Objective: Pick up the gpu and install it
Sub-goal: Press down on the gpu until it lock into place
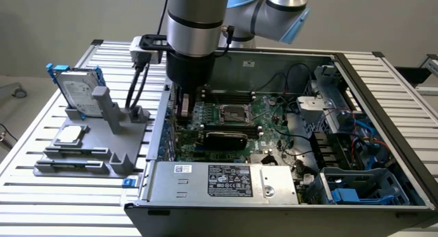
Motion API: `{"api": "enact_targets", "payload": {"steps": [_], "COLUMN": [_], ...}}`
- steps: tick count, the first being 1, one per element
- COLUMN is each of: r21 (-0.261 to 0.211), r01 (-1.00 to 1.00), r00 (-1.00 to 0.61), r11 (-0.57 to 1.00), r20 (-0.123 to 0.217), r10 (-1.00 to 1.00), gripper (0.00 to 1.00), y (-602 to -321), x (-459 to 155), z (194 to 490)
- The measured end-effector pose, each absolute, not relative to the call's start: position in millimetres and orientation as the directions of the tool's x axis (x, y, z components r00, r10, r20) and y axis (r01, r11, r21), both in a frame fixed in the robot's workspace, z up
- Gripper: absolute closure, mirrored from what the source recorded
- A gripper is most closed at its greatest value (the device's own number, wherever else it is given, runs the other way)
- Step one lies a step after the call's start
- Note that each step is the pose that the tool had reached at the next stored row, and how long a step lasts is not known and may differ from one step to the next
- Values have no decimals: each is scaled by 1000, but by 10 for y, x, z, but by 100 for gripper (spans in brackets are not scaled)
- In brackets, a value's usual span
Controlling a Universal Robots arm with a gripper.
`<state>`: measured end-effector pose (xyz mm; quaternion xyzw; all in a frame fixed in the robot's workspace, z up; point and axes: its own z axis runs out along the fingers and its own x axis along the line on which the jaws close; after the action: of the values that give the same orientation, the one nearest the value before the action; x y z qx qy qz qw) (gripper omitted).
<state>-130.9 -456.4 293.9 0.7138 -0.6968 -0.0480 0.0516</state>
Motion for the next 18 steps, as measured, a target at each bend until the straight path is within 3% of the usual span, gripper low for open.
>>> {"api": "enact_targets", "payload": {"steps": [18], "r21": [151], "r01": [-988], "r00": [24], "r11": [-22], "r20": [11], "r10": [-1000], "gripper": [89], "y": [-4566], "x": [-1349], "z": [2960]}}
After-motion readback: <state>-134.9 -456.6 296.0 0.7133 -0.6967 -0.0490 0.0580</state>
